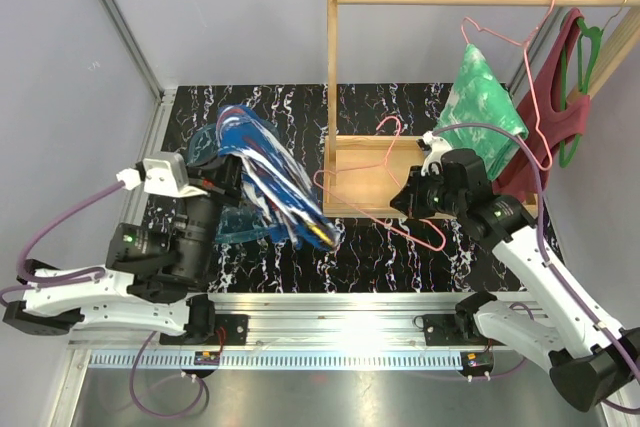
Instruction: Remove the trousers from the hanger
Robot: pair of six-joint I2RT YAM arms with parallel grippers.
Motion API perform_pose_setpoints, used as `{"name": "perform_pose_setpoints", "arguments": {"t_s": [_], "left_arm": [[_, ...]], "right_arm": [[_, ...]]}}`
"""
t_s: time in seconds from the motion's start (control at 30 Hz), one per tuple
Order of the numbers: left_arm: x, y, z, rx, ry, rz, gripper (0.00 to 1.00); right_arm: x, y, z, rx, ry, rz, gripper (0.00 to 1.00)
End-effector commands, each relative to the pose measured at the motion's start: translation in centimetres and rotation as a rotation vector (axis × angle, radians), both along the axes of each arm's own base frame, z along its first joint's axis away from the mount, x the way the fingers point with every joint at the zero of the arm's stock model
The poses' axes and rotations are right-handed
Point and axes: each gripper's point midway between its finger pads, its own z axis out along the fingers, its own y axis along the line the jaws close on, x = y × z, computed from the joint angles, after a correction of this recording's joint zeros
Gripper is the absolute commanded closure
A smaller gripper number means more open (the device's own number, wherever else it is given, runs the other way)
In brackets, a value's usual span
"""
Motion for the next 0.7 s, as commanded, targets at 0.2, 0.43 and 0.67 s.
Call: {"name": "perform_pose_setpoints", "arguments": {"t_s": [0.2, 0.43, 0.67], "left_arm": [[1.6, 6.1, 4.7, -0.055, 0.010, 0.274, 1.00], [5.7, 8.7, 0.5, 0.152, 0.153, 0.524, 1.00], [6.2, 12.9, -2.9, 0.282, 0.303, 0.713, 1.00]], "right_arm": [[0.7, -3.1, 2.6, -0.012, -0.158, -0.169, 1.00], [-1.5, -4.1, 8.7, 0.072, -0.329, -0.149, 1.00], [-3.6, -5.7, 14.0, 0.080, -0.449, -0.149, 1.00]]}}
